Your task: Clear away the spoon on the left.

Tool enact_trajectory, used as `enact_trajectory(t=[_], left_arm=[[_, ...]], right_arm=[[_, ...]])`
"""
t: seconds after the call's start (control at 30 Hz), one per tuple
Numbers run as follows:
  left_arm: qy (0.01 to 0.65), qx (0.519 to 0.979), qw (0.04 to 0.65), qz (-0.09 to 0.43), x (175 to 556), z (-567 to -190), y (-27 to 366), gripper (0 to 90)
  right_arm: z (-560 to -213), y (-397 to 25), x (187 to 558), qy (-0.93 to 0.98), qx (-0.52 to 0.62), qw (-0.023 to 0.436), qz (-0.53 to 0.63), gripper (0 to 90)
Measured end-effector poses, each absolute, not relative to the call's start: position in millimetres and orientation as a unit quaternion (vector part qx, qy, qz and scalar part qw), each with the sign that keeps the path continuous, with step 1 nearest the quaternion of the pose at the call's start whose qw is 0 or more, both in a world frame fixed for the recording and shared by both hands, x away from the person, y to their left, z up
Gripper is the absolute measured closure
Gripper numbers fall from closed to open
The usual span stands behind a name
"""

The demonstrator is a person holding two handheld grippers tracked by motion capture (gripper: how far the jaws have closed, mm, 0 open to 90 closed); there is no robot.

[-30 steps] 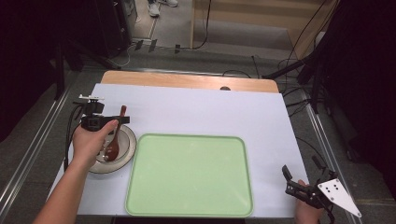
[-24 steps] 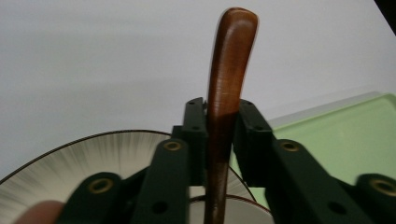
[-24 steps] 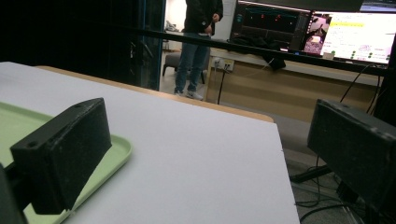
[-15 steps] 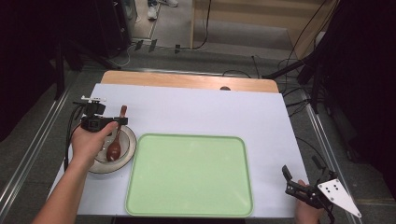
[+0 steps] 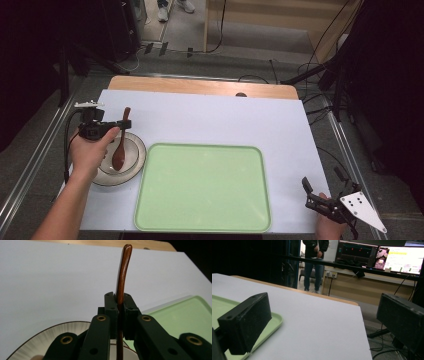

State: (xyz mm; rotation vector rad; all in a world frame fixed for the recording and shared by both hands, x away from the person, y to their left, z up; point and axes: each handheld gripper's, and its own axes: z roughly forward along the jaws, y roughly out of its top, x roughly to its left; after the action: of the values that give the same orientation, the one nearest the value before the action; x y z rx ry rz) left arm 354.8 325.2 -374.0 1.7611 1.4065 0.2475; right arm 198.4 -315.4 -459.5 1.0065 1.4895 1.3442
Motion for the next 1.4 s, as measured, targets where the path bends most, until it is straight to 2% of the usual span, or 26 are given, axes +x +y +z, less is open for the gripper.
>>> enact_trajectory(t=[0.47,1.13,1.4], left_arm=[[0.529,0.678,0.499,0.109,337,-350,326,85.2],[0.485,0.672,0.549,0.113,310,-316,316,85.2],[0.469,0.671,0.566,0.096,301,-314,306,85.3]], right_arm=[[-459,-316,198,0.598,0.403,0.433,0.541,0.0],[-459,-315,198,0.598,0.403,0.433,0.541,0.0],[-460,-315,198,0.598,0.404,0.433,0.54,0.0]])
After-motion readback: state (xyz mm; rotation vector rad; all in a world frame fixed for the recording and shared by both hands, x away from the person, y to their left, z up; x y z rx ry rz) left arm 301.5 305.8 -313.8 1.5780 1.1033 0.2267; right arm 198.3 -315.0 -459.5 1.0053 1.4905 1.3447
